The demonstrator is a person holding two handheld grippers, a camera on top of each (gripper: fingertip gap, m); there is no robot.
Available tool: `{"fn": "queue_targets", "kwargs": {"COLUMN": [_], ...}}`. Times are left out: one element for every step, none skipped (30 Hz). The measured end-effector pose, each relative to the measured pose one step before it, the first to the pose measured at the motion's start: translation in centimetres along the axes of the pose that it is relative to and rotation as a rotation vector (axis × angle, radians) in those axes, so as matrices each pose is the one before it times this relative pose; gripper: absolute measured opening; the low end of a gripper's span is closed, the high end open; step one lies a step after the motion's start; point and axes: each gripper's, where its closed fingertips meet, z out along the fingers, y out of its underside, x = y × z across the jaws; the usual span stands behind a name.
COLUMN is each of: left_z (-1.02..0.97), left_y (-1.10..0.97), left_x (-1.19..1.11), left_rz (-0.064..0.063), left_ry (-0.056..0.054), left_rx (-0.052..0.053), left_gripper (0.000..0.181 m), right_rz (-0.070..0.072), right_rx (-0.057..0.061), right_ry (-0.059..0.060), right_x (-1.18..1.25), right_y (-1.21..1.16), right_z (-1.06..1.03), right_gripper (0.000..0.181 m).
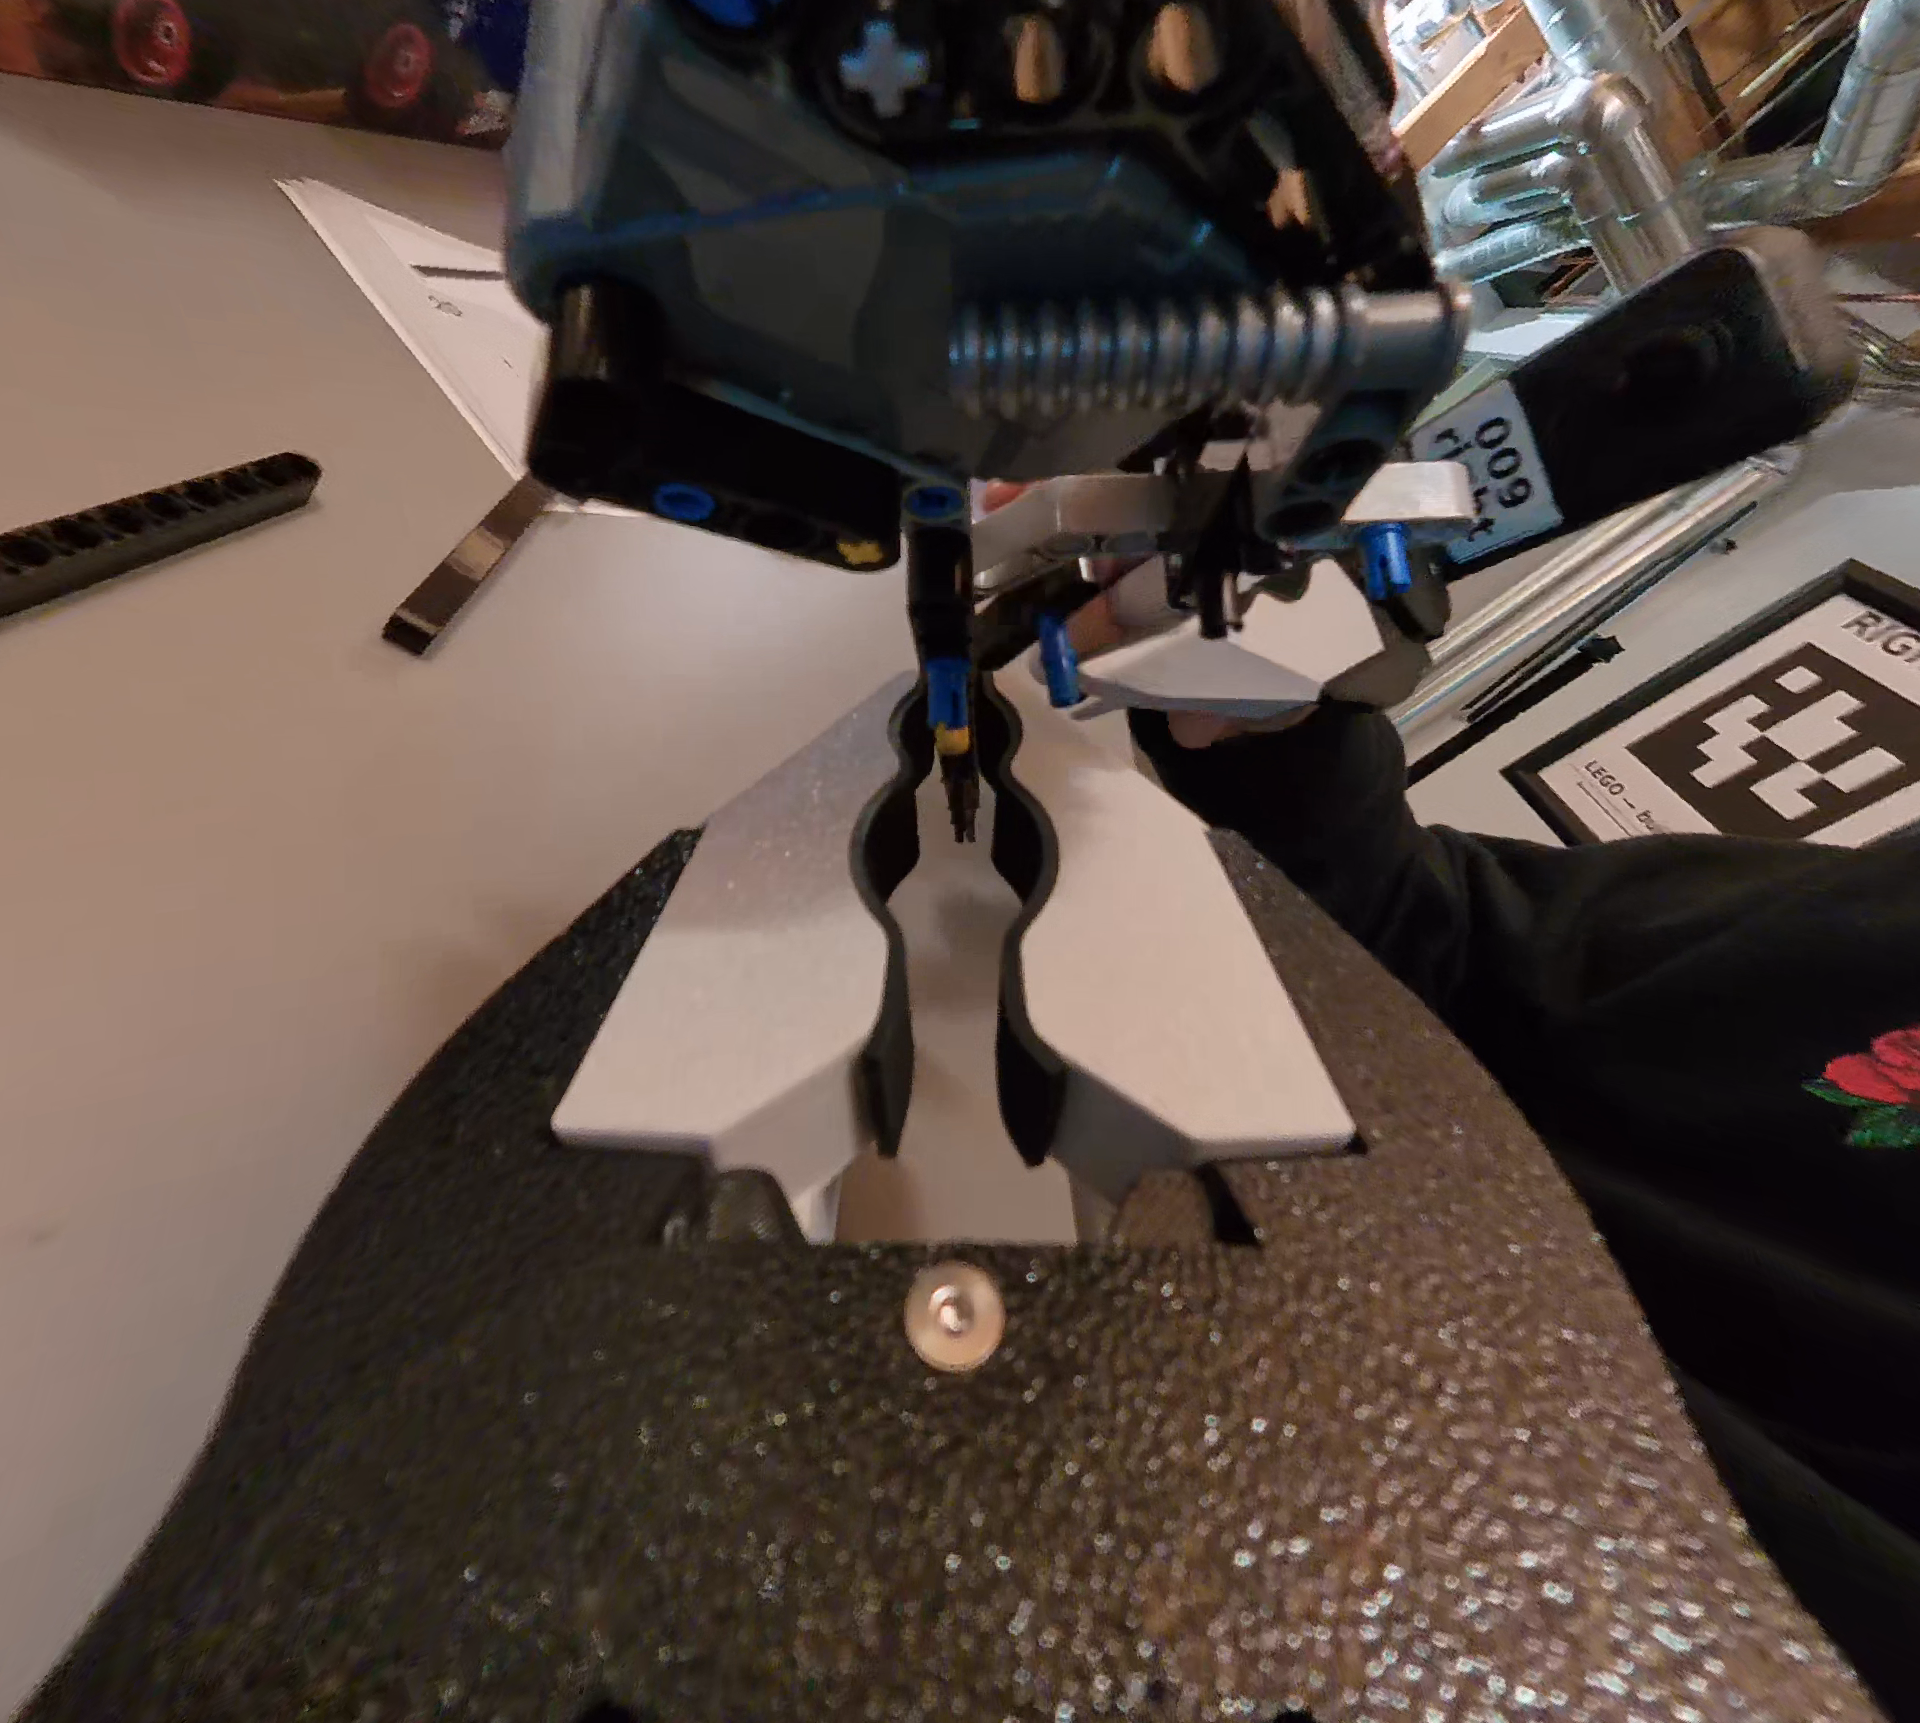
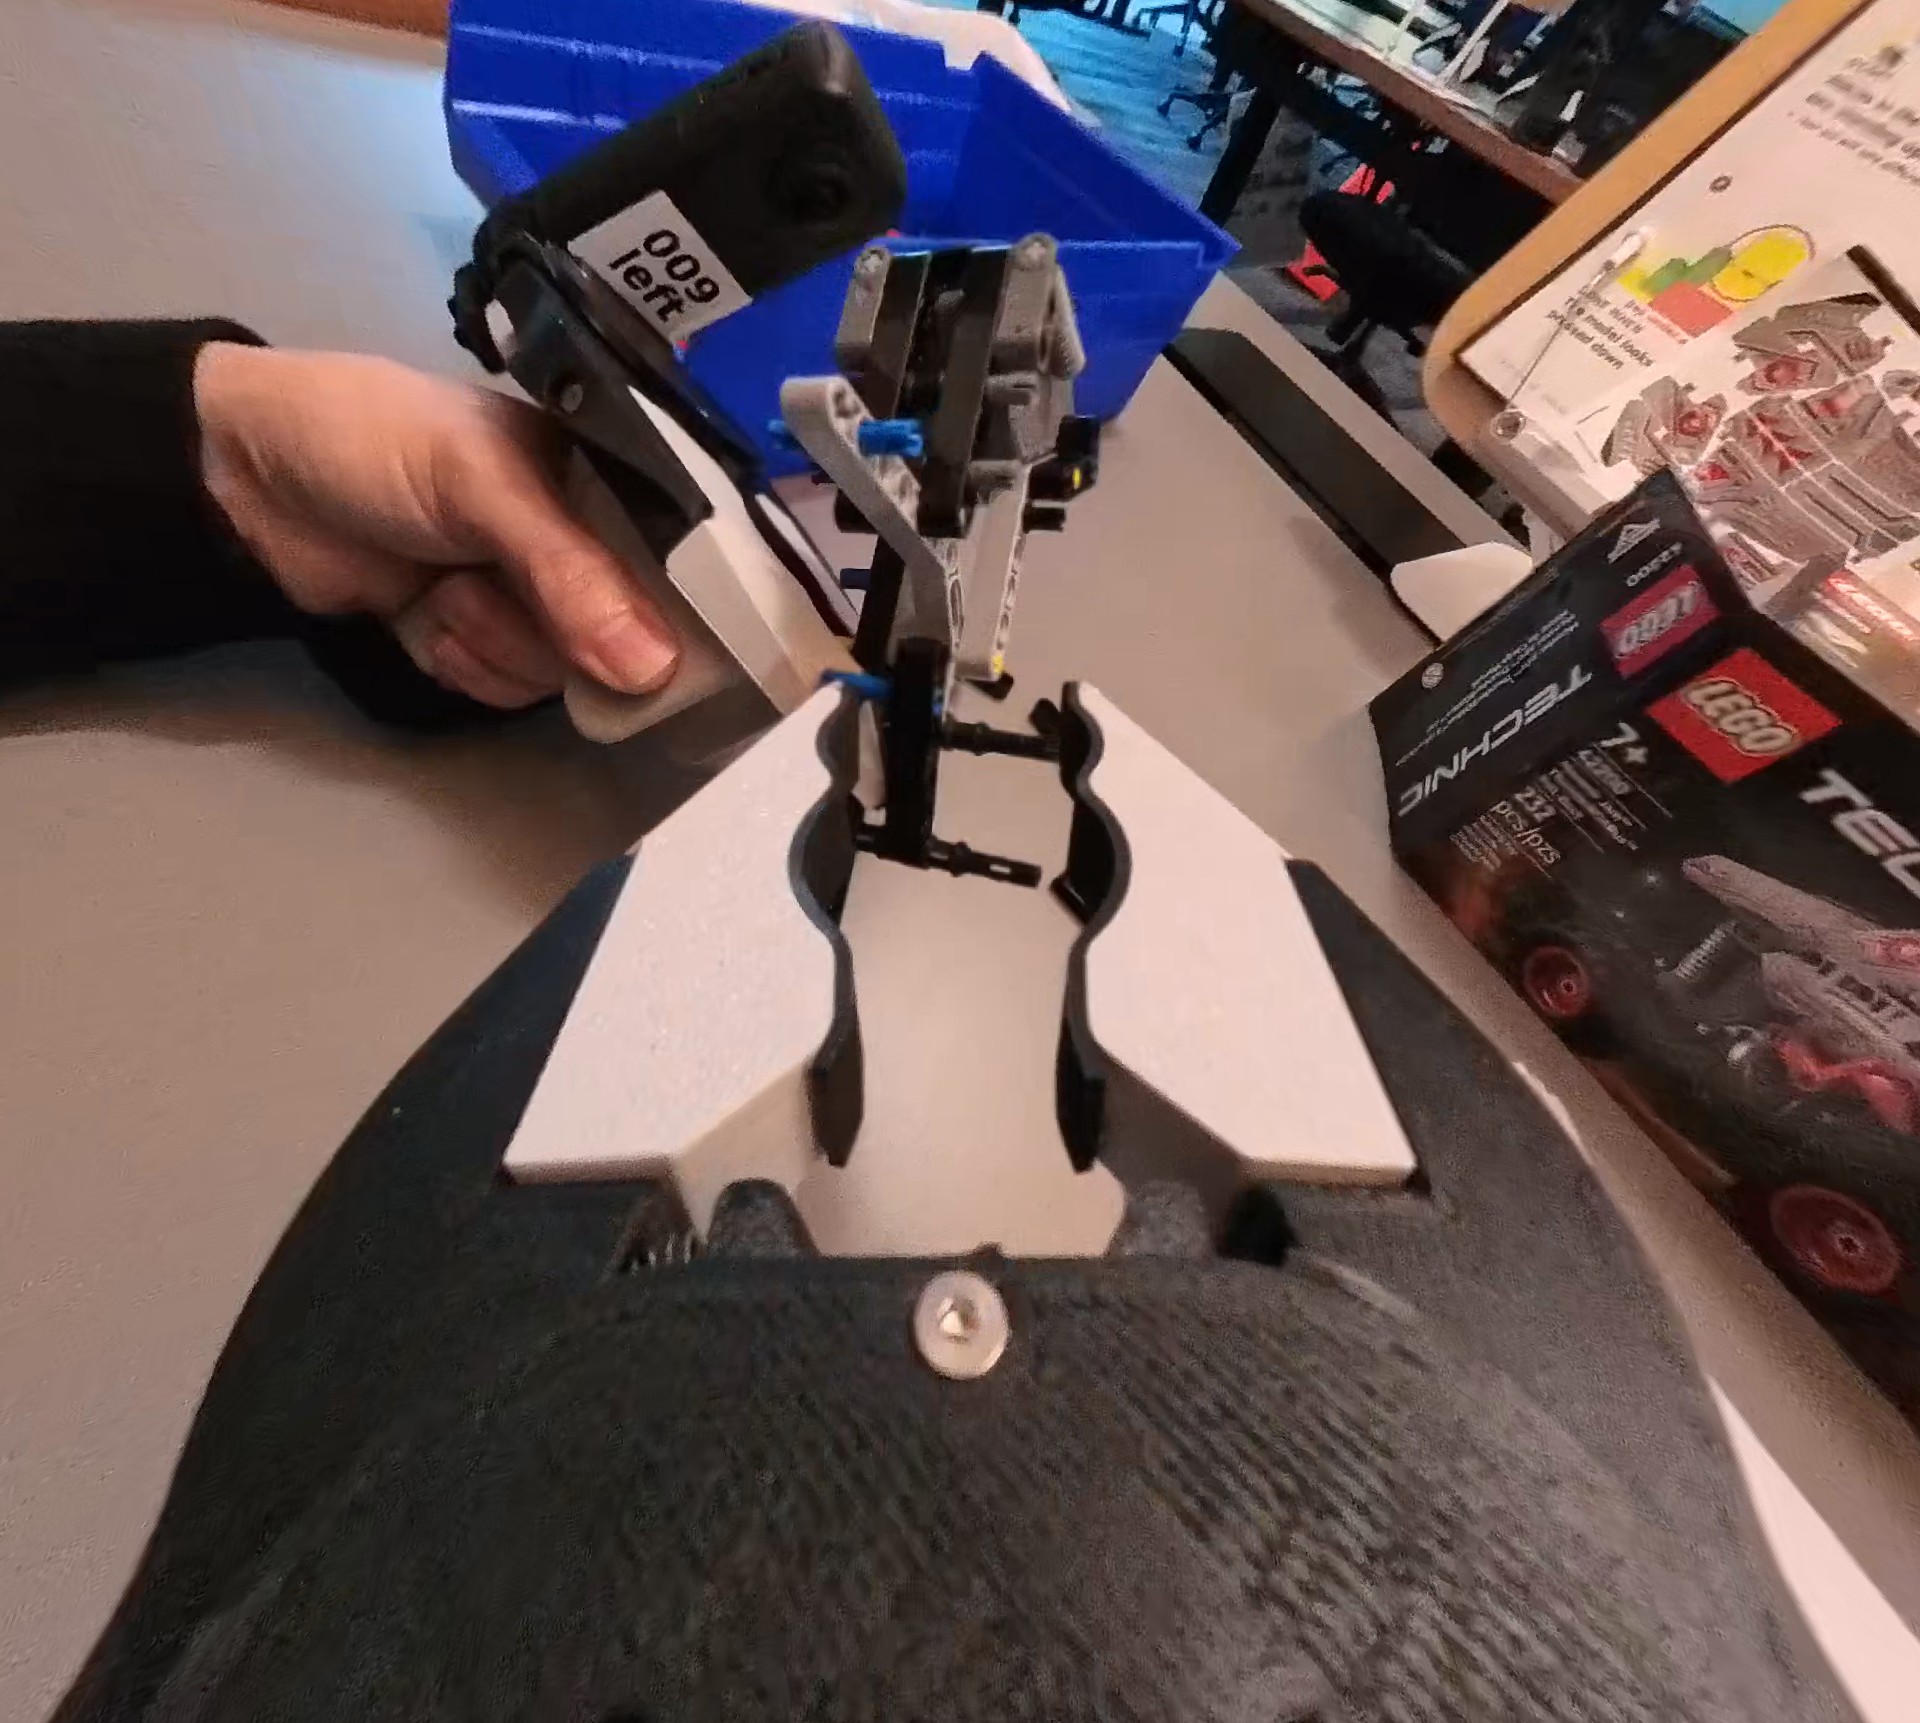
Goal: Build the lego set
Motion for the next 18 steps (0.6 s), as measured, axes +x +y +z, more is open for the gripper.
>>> {"fn": "queue_targets", "kwargs": {"left_z": [-0.037,-0.056,-0.074,-0.094,-0.079,-0.066,-0.020,0.020,0.038,0.010,-0.007,-0.018,-0.031,-0.039,-0.038,-0.034,-0.024,-0.023], "left_y": [0.096,-0.044,-0.170,-0.191,-0.125,-0.082,-0.038,-0.032,-0.102,-0.141,-0.094,-0.026,0.025,0.054,0.112,0.151,0.114,-0.020], "left_x": [-0.249,0.044,0.155,0.165,0.185,0.147,0.111,0.236,0.360,0.370,0.236,0.114,0.039,-0.074,-0.210,-0.233,-0.159,-0.057], "left_rz": [-0.0070,-0.0113,-0.0069,-0.0026,-0.0040,0.0017,0.0055,0.0052,-0.0008,-0.0027,0.0032,0.0102,0.0135,0.0135,0.0093,0.0049,0.0018,-0.0041], "left_ry": [-0.0088,0.0117,0.0150,0.0129,0.0132,0.0093,0.0053,0.0138,0.0238,0.0244,0.0136,0.0027,-0.0035,-0.0116,-0.0180,-0.0160,-0.0087,-0.0013], "left_rx": [-0.0031,0.0043,0.0119,0.0121,0.0065,0.0036,0.0009,0.0011,0.0058,0.0093,0.0050,-0.0010,-0.0060,-0.0081,-0.0104,-0.0117,-0.0058,0.0036], "left_gripper": [0.006,0.006,0.006,0.006,0.005,0.005,0.005,0.005,0.005,0.005,0.005,0.005,0.005,0.005,0.005,0.005,0.005,0.005], "right_rz": [-0.0342,-0.0273,-0.0057,0.0063,0.0115,0.0134,0.0164,0.0244,0.0261,0.0237,0.0161,-0.0101,-0.0358,-0.0533,-0.0601,-0.0519,-0.0445,-0.0397], "right_rx": [-0.0197,-0.0259,-0.0249,-0.0142,0.0100,0.0326,0.0367,0.0230,0.0026,-0.0267,-0.0544,-0.0699,-0.0858,-0.0888,-0.0707,-0.0576,-0.0587,-0.0429], "right_ry": [-0.0110,0.0016,-0.0082,-0.0431,-0.0403,-0.0200,-0.0290,-0.0116,0.0163,0.0276,0.0437,0.0549,0.0322,-0.0124,-0.0381,-0.0401,-0.0535,-0.0357], "right_x": [-0.064,0.279,0.166,-0.245,-0.214,0.045,-0.061,0.215,0.896,1.241,1.614,1.798,1.491,0.555,-0.049,-0.167,-0.304,0.065], "right_y": [0.137,0.241,0.166,0.099,-0.179,-0.463,-0.511,-0.333,0.092,0.706,1.223,1.482,1.679,1.586,1.060,0.612,0.497,0.188], "right_z": [0.146,0.047,-0.127,-0.280,-0.407,-0.533,-0.644,-0.955,-0.603,-0.469,-0.252,0.146,0.626,0.997,1.199,1.200,1.119,0.937], "right_gripper": [0.042,0.045,0.049,0.054,0.058,0.059,0.059,0.058,0.055,0.051,0.050,0.049,0.045,0.039,0.039,0.039,0.039,0.039]}}
